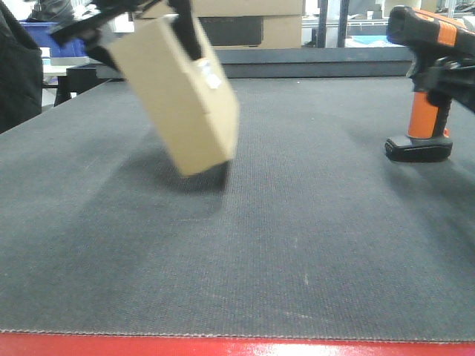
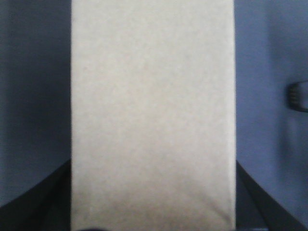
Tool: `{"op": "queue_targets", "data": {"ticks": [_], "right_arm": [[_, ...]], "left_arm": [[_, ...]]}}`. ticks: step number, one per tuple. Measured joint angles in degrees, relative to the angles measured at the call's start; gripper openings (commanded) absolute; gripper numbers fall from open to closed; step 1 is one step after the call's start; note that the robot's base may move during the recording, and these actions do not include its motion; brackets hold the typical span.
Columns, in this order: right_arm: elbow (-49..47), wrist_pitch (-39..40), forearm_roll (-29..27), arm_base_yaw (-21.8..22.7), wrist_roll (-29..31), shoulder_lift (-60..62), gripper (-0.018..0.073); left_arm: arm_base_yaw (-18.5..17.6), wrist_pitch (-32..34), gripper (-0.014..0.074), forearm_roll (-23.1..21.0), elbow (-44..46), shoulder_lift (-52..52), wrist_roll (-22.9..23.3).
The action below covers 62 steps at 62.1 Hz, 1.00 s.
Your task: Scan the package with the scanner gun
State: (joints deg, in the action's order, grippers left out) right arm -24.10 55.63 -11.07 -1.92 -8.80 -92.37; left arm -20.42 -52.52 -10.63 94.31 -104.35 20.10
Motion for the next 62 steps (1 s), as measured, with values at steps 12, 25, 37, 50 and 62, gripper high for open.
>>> {"op": "queue_targets", "data": {"ticks": [12,25,37,50,62], "right_arm": [[5.5,-2.1,0.0,0.0,0.3,7.8,0.0537],[7.3,-9.6,0.0,0.0,0.5,15.0,0.0164],[7.3,-12.2,0.0,0.0,0.5,19.6,-0.0162],[7.3,-12.4,0.0,0.0,0.5,21.2,-0.0160],[7.3,-12.7,0.0,0.0,0.6,21.2,-0.0160]], "left_arm": [[2.6,-4.6,-0.0111,13.0,0.9,1.0,0.0],[5.4,-7.9,-0.0111,21.9,0.9,1.6,-0.8],[9.2,-7.9,-0.0111,21.6,0.9,1.6,-4.2],[12.0,-7.8,-0.0111,15.8,0.9,1.6,-8.9],[12.1,-8.0,-0.0110,14.7,0.9,1.3,-9.6]]}}
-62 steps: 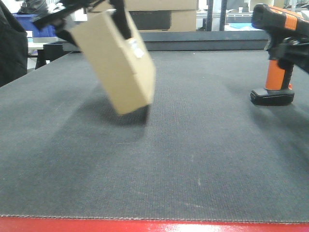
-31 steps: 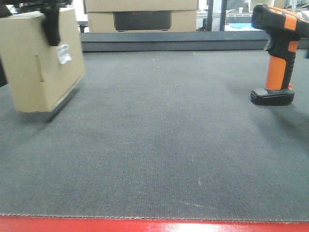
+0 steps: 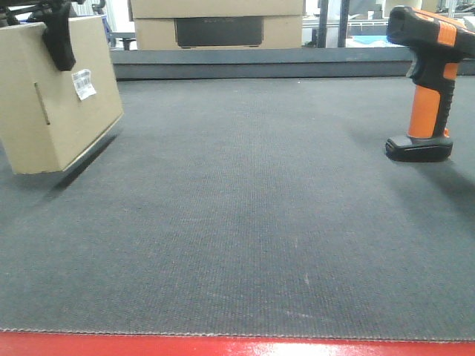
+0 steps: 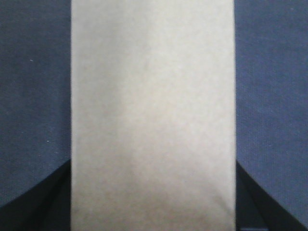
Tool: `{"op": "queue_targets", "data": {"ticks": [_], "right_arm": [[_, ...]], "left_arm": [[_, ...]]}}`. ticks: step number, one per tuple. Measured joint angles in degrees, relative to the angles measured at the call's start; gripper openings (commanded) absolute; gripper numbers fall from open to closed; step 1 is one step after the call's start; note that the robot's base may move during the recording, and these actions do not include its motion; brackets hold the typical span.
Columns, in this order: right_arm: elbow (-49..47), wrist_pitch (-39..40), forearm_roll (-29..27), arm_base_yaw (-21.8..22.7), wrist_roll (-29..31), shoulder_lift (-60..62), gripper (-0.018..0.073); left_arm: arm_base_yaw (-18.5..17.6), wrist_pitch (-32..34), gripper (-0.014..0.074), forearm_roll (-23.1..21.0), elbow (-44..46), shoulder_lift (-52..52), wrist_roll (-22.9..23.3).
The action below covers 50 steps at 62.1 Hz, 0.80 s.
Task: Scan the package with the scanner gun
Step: 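Place the box upright on the table and open the left gripper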
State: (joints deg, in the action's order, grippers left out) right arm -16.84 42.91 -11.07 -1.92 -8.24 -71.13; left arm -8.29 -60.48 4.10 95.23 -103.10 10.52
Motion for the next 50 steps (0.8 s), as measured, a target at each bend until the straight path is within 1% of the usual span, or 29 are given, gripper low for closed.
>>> {"op": "queue_targets", "data": {"ticks": [3,8,11,14,16,20,24,30,35,46,50], "right_arm": [[0.0,0.0,0.0,0.0,0.0,0.0,-0.0160],[0.0,-0.1,0.0,0.0,0.0,0.0,-0.0160],[0.0,-0.1,0.0,0.0,0.0,0.0,-0.0160],[0.1,-0.1,0.0,0.0,0.0,0.0,-0.0160],[0.1,-0.1,0.0,0.0,0.0,0.0,-0.0160],[0.1,-0.1,0.0,0.0,0.0,0.0,-0.0160],[0.1,-0.1,0.0,0.0,0.0,0.0,-0.0160],[0.1,-0.1,0.0,0.0,0.0,0.0,-0.0160],[0.1,-0.1,0.0,0.0,0.0,0.0,-0.0160],[0.1,-0.1,0.0,0.0,0.0,0.0,-0.0160],[0.1,-0.1,0.0,0.0,0.0,0.0,-0.0160]], "left_arm": [[0.0,-0.4,-0.0103,0.0,0.0,-0.3,0.0],[0.0,-0.9,-0.0042,0.0,0.0,-1.0,0.0],[0.0,-1.0,0.0024,0.1,0.0,-1.5,0.0],[0.0,-1.0,0.0104,0.3,0.0,-1.7,0.0],[0.0,-1.0,0.0174,0.5,0.0,-1.7,0.0],[0.0,-1.2,0.0267,0.8,0.0,-1.7,0.0],[0.0,-1.3,0.0381,0.8,0.0,-1.7,0.0],[0.0,-1.4,0.0505,0.9,0.0,-1.8,0.0],[0.0,-1.4,0.0545,0.9,0.0,-1.8,0.0],[0.0,-1.5,0.0545,0.9,0.0,-1.8,0.0],[0.0,-1.5,0.0529,1.1,0.0,-1.1,0.0]]}}
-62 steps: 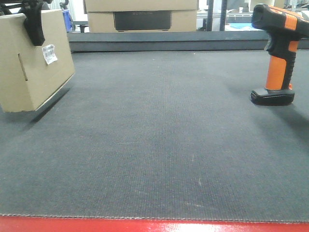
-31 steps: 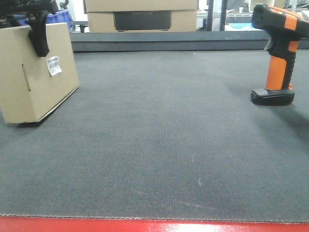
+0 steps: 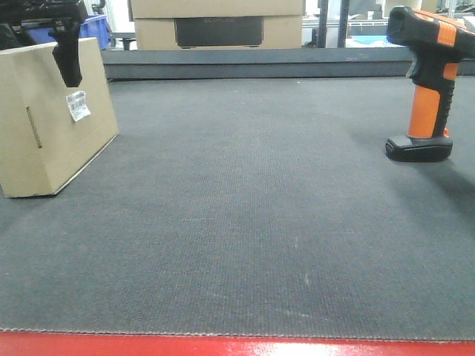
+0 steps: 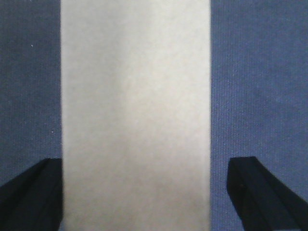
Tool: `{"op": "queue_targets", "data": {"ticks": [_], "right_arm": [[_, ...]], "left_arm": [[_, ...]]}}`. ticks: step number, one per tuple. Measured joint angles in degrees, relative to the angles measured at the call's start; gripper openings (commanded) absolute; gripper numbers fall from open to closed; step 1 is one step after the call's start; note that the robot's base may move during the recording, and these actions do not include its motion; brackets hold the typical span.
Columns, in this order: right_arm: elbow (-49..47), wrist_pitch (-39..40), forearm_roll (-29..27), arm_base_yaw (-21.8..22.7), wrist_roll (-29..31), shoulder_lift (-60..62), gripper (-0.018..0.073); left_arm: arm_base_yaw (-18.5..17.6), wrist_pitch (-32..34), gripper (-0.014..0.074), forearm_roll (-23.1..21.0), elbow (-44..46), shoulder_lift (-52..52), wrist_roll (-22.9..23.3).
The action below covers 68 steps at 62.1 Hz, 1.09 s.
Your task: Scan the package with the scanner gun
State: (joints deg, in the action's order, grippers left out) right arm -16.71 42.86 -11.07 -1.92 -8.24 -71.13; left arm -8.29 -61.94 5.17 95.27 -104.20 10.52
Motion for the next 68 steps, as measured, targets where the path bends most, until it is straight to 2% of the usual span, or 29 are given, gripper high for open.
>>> {"op": "queue_targets", "data": {"ticks": [18,21,25,35,43,51,62,68], "right_arm": [[0.0,0.0,0.5,0.0,0.0,0.0,-0.0160],[0.0,0.0,1.6,0.0,0.0,0.1,-0.0160],[0.0,-0.1,4.0,0.0,0.0,0.4,-0.0160],[0.0,-1.7,7.5,0.0,0.0,4.6,-0.0160],[0.0,-9.1,7.4,0.0,0.0,10.2,-0.0160],[0.0,-18.6,7.4,0.0,0.0,17.3,-0.0160],[0.0,-26.5,7.4,0.0,0.0,26.2,-0.0160],[0.0,-31.5,7.4,0.0,0.0,30.7,-0.0160]], "left_arm": [[0.0,-0.1,0.0407,2.8,0.4,10.5,0.1],[0.0,-0.2,0.0358,2.8,0.4,12.6,0.1],[0.0,-0.2,0.0250,2.4,0.3,14.5,0.1],[0.0,-0.2,-0.0095,1.9,-3.6,18.1,0.1],[0.0,2.1,-0.0111,1.7,-9.2,21.2,0.1],[0.0,11.4,-0.0111,-0.2,-18.7,27.0,0.1],[0.0,29.3,-0.0111,-2.9,-34.8,36.7,0.2],[0.0,41.1,-0.0111,-3.4,-45.4,42.8,0.2]]}}
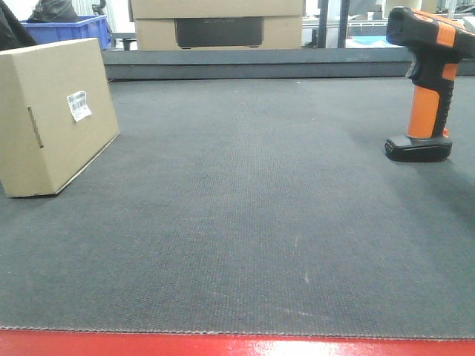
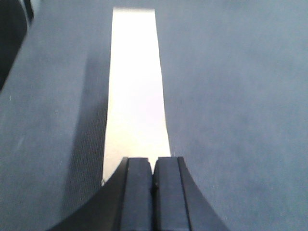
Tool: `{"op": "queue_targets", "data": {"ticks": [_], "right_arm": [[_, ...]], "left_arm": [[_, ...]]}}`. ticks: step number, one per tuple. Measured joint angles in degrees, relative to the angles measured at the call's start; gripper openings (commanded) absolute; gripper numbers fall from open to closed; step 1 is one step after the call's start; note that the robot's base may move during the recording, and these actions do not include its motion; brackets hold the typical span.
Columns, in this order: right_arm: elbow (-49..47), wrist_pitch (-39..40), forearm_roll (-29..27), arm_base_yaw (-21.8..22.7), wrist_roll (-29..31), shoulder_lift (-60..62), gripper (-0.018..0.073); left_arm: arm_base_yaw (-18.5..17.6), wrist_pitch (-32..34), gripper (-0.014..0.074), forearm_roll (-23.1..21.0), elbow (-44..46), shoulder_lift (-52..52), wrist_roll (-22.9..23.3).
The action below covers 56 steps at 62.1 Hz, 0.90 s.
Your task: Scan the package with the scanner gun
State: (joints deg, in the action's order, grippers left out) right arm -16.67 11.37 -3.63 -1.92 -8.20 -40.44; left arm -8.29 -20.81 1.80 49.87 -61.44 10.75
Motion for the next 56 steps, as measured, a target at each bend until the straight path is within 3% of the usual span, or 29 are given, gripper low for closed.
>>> {"op": "queue_targets", "data": {"ticks": [10,18,28,41,56], "right_arm": [[2.0,-4.2,0.0,0.0,0.0,5.9,-0.0160],[4.1,-7.4,0.0,0.0,0.0,11.1,-0.0160],[4.4,-13.6,0.0,0.0,0.0,17.7,-0.0160],[4.5,-19.3,0.0,0.0,0.0,26.4,-0.0160],[4.5,-20.7,0.0,0.0,0.0,30.1,-0.0160]], "left_arm": [[0.0,14.4,-0.0111,-1.8,-15.1,11.6,0.1],[0.0,17.7,-0.0111,-2.9,-22.2,20.3,0.1],[0.0,15.5,-0.0111,-2.7,-25.6,29.4,0.3],[0.0,6.0,-0.0111,-1.8,-26.0,38.6,0.3],[0.0,5.0,-0.0111,-0.8,-26.0,43.5,0.3]]}}
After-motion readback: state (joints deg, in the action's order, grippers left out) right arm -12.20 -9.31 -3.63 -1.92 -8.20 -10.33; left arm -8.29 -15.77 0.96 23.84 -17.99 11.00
